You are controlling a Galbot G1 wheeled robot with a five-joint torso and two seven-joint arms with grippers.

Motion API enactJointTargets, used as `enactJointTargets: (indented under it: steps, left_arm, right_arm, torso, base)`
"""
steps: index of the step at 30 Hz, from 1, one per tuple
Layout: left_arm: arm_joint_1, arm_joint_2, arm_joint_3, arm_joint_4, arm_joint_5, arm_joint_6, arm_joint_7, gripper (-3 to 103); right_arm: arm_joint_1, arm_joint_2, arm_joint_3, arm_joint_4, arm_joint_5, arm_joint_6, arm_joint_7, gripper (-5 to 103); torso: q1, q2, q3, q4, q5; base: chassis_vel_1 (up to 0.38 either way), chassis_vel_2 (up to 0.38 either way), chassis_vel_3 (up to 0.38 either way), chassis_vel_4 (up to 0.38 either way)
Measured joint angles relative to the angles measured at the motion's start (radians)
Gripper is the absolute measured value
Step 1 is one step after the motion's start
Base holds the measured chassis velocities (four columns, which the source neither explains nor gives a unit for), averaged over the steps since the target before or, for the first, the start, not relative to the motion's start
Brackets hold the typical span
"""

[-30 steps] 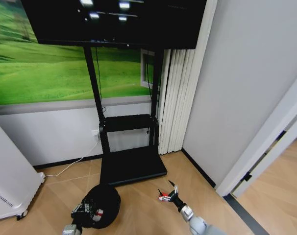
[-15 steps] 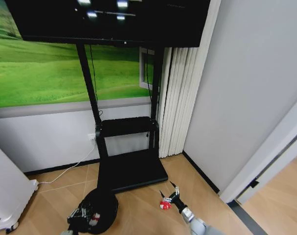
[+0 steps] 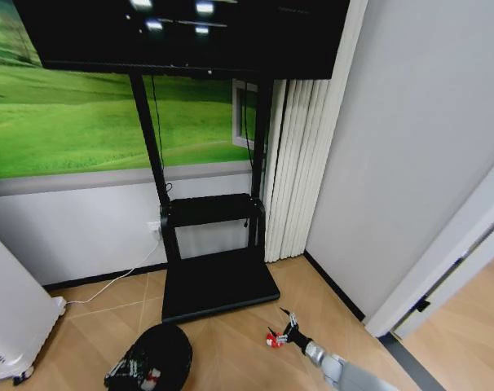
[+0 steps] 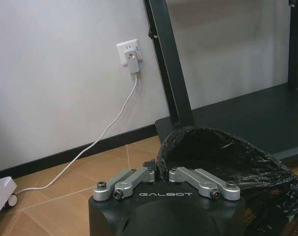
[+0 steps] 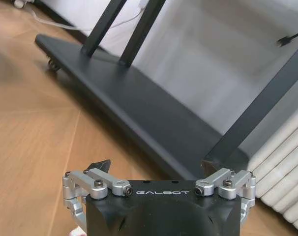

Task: Pick up the trash bin and place the garbage on the floor into it.

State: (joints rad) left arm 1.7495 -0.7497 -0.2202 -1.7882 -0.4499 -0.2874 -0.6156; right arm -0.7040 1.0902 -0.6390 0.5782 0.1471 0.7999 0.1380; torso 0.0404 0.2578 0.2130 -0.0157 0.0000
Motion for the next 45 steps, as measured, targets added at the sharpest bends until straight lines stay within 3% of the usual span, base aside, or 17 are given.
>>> enactJointTargets:
  steps: [11, 21, 23, 25, 26, 28, 31, 34, 37, 45]
  left_arm:
    - [-0.001, -0.001, 0.007, 0.034, 0.013, -0.018, 0.008, 7]
    - [-0.018, 0.005, 0.03, 0.062, 0.007, -0.028, 0.014, 7]
    - [-0.028, 0.008, 0.038, 0.069, 0.002, -0.028, 0.016, 7]
    - [-0.043, 0.008, 0.061, 0.084, -0.011, -0.019, 0.027, 7]
    - [-0.053, 0.007, 0.068, 0.087, -0.011, -0.019, 0.026, 7]
    - [-0.058, 0.005, 0.076, 0.089, -0.012, -0.019, 0.027, 7]
    - [-0.069, 0.002, 0.09, 0.092, -0.012, -0.019, 0.025, 7]
    - [-0.078, 0.002, 0.099, 0.095, -0.014, -0.02, 0.022, 7]
    - [-0.08, 0.007, 0.102, 0.093, -0.017, -0.02, 0.02, 7]
    - [-0.083, 0.009, 0.104, 0.083, -0.019, -0.018, 0.013, 7]
  right_arm:
    - [-0.006, 0.09, 0.02, -0.121, 0.001, 0.0, -0.058, 100]
    - [-0.004, 0.102, 0.026, -0.171, 0.003, -0.001, -0.095, 100]
    - [0.001, 0.098, 0.026, -0.177, 0.002, -0.001, -0.101, 100]
    - [0.009, 0.078, 0.02, -0.188, -0.001, -0.001, -0.117, 100]
    - [0.011, 0.07, 0.014, -0.195, -0.002, -0.001, -0.125, 100]
    - [0.012, 0.071, 0.009, -0.203, -0.004, -0.001, -0.13, 100]
    - [0.011, 0.08, 0.0, -0.221, 0.006, -0.001, -0.138, 100]
    - [0.007, 0.097, -0.004, -0.224, 0.01, -0.001, -0.141, 100]
    - [0.006, 0.108, -0.008, -0.225, 0.017, -0.001, -0.141, 100]
    - [0.005, 0.112, -0.011, -0.228, 0.029, -0.001, -0.151, 100]
  torso:
    - [0.0, 0.0, 0.0, 0.0001, 0.0007]
    - [0.0, 0.001, 0.0, 0.0, 0.0011]
    - [0.0, 0.0, 0.0, 0.0, 0.0004]
    - [0.001, 0.0, 0.001, 0.0004, -0.0038]
    - [0.0, 0.0, 0.0, -0.0006, -0.0014]
    - [0.0, 0.0, 0.0, -0.0001, 0.0001]
    - [0.0, 0.0, 0.0, -0.0002, -0.0015]
    - [0.0, 0.0, 0.0, 0.0001, 0.001]
    - [0.0, 0.0, 0.0, 0.0002, -0.0008]
    - [0.0, 0.0, 0.0, 0.0001, 0.0002]
  base:
    - [0.0, 0.0, 0.0, 0.0]
    - [0.0, 0.0, 0.0, 0.0]
    - [0.0, 0.0, 0.0, 0.0]
    - [0.0, 0.0, 0.0, 0.0]
    - [0.0, 0.0, 0.0, 0.0]
    - [0.0, 0.0, 0.0, 0.0]
    - [0.0, 0.0, 0.0, 0.0]
    - [0.0, 0.0, 0.0, 0.0]
    - [0.0, 0.0, 0.0, 0.0]
    - [0.0, 0.0, 0.0, 0.0]
